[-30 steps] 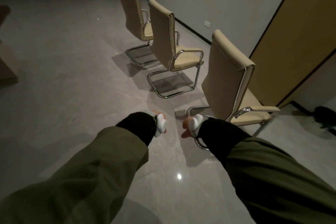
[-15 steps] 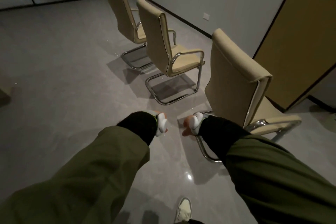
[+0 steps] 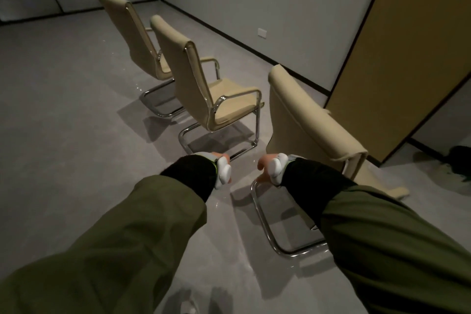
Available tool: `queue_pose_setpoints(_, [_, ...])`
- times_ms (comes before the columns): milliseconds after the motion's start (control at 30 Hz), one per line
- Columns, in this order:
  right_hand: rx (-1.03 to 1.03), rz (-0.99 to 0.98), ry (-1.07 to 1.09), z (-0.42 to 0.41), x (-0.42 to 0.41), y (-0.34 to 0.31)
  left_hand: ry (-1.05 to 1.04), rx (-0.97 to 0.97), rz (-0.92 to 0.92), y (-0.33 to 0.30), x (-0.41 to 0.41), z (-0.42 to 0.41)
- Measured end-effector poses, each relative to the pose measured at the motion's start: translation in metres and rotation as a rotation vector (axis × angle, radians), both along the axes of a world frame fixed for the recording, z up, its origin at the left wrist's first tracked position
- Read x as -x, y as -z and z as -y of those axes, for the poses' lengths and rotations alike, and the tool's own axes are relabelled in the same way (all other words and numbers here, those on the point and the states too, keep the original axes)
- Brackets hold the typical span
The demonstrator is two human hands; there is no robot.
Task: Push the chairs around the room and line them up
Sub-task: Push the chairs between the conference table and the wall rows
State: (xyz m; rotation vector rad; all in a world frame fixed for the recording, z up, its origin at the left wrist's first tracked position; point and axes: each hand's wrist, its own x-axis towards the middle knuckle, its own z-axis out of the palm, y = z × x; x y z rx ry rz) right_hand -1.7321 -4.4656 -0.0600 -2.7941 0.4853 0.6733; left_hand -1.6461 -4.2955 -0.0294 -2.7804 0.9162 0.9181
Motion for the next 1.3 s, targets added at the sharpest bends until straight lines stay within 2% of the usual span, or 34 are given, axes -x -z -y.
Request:
queue_pose_setpoints(167, [-0.050,0.050,0.145,0.041,-0.029,-0.014,0.059,0.062,-0.050,-0.005,-0.042,0.052])
queue_pose_setpoints(267, [-0.007,0.168,0.220,0.062,-0.042,-0.034,0.159,0.134,0.010,-0.010,-0.065,0.088])
queue_pose_setpoints(400, [0.047,0.232,0.315,0.088,-0.066,-0.055,0.298,0.145,0.093,-0.014,-0.098,0.133])
queue_pose_setpoints(567, [0.328,0.348,0.446,0.112,-0.071,-0.065,0.463,0.240,0.224,-0.025,-0.135,0.186])
queue_pose_setpoints(667, [0.395,0.287,0.596,0.121,-0.067,-0.059,0.569,0.293,0.288,-0.024,-0.147,0.213])
queue_pose_setpoints(800, [0.319,0.214,0.742,0.135,-0.054,-0.048,0.761,0.316,0.334,-0.019,-0.152,0.249])
queue_pose_setpoints(1133, [0.268,0.113,0.815,0.161,-0.058,-0.037,1.025,0.248,0.219,-0.015,-0.149,0.327])
queue_pose_setpoints(1300, [0.276,0.120,0.814,0.172,-0.058,-0.034,1.101,0.252,0.242,-0.017,-0.153,0.339])
